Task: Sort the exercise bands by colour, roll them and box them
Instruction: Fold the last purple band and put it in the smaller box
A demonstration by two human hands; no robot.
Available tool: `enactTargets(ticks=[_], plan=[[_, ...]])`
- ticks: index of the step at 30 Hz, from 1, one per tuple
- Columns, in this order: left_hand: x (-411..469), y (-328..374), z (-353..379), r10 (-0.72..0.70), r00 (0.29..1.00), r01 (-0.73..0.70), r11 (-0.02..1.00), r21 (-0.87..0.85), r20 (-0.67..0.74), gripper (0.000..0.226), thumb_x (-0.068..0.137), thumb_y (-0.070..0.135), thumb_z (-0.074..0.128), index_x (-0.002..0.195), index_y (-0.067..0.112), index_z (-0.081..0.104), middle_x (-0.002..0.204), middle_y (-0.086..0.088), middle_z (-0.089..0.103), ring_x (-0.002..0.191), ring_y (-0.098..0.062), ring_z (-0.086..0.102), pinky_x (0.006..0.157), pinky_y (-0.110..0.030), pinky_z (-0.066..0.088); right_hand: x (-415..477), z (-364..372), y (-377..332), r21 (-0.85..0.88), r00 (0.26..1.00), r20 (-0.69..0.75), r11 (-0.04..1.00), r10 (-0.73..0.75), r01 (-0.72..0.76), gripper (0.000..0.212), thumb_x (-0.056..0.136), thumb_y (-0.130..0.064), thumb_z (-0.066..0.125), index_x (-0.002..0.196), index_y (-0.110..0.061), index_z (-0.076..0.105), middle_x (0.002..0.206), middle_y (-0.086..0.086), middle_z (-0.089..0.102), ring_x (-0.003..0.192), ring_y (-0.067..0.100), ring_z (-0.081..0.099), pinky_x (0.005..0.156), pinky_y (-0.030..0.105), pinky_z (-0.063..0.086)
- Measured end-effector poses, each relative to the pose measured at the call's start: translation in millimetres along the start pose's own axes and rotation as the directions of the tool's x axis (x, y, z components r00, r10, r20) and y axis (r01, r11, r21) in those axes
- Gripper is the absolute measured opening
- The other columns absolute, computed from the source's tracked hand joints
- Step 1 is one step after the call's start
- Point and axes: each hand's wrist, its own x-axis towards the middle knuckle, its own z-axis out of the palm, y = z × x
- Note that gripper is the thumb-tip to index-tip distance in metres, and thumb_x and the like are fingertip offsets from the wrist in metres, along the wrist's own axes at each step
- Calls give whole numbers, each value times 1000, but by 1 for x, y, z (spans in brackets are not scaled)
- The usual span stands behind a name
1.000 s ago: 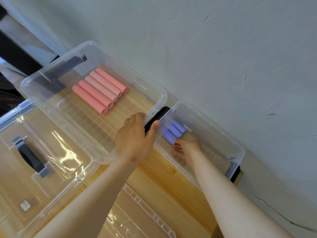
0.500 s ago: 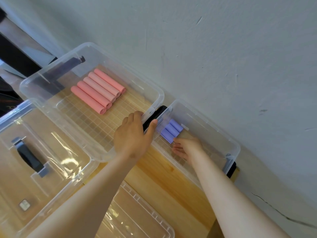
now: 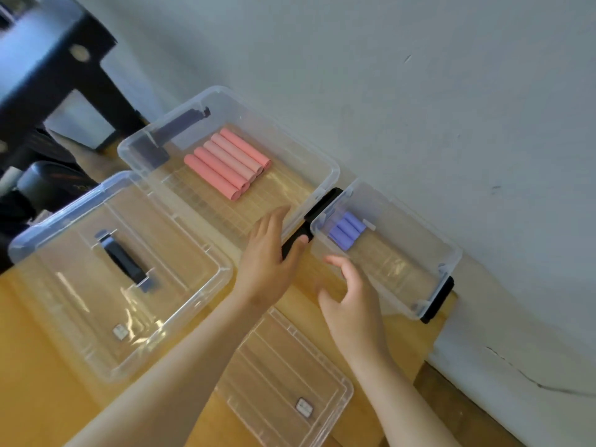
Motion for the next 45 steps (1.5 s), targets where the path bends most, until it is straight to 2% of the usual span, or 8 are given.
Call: enactTargets(ticks=[5,9,15,24,31,35,38,45], plan=[[-79,-34,-30,36,999,-37,997,67,23,58,95,53,39,145,23,39,148,7,41,138,-11,33,113,-33,29,-47,42,-4,-41,993,118,999,12,-7,37,94,-27,62,129,-31,52,121,-23,48,111,-8,41,80,-2,32],[-124,-64,-50,-27,999,24,996,91,34,53,98,48,43,143,19,42,147,4,43,139,-14,33,111,-35,34,-82,78,-6,-57,984,178,998,9,1,37,91,-17,65,126,-26,57,126,-12,56,122,4,48,97,14,36],[-188,-107,-67,-152,980,133,981,145,132,45,98,34,53,139,16,47,144,0,47,136,-19,37,106,-28,31,-132,132,-3,-126,949,316,991,-3,45,37,87,-15,66,123,-17,61,122,1,62,118,16,54,97,25,41],[-273,-167,-79,-403,883,372,913,165,241,38,94,35,59,127,17,54,130,2,54,122,-20,47,92,-32,42,-184,184,25,-294,828,555,950,77,109,35,86,-14,66,121,-15,60,124,-1,57,114,17,54,86,20,39],[-309,-177,-65,-530,752,546,834,81,392,22,78,17,77,97,16,65,89,-2,66,89,-23,63,79,-32,50,-192,192,41,-494,822,568,815,39,302,26,84,-10,62,110,-15,64,114,2,62,113,23,51,92,31,39],[-302,-171,-60,-493,760,521,852,57,423,26,74,13,81,75,30,61,84,-2,68,79,-18,62,78,-33,53,-178,177,31,-423,844,518,899,137,113,12,87,-10,56,92,-14,66,98,3,65,96,22,58,75,30,41],[-276,-151,-67,-462,771,504,863,24,438,25,79,16,78,71,31,59,82,4,64,77,-13,56,67,-21,45,-160,155,11,-250,854,496,968,159,-35,13,89,-16,58,78,-23,61,80,-4,63,83,19,59,73,31,45],[-207,-79,-123,-348,829,479,846,-235,437,14,84,27,75,94,18,70,90,7,67,82,-8,60,70,-18,44,-121,90,-73,24,945,327,999,19,-28,11,94,-19,59,85,-17,64,77,-8,60,72,7,54,65,21,43]])
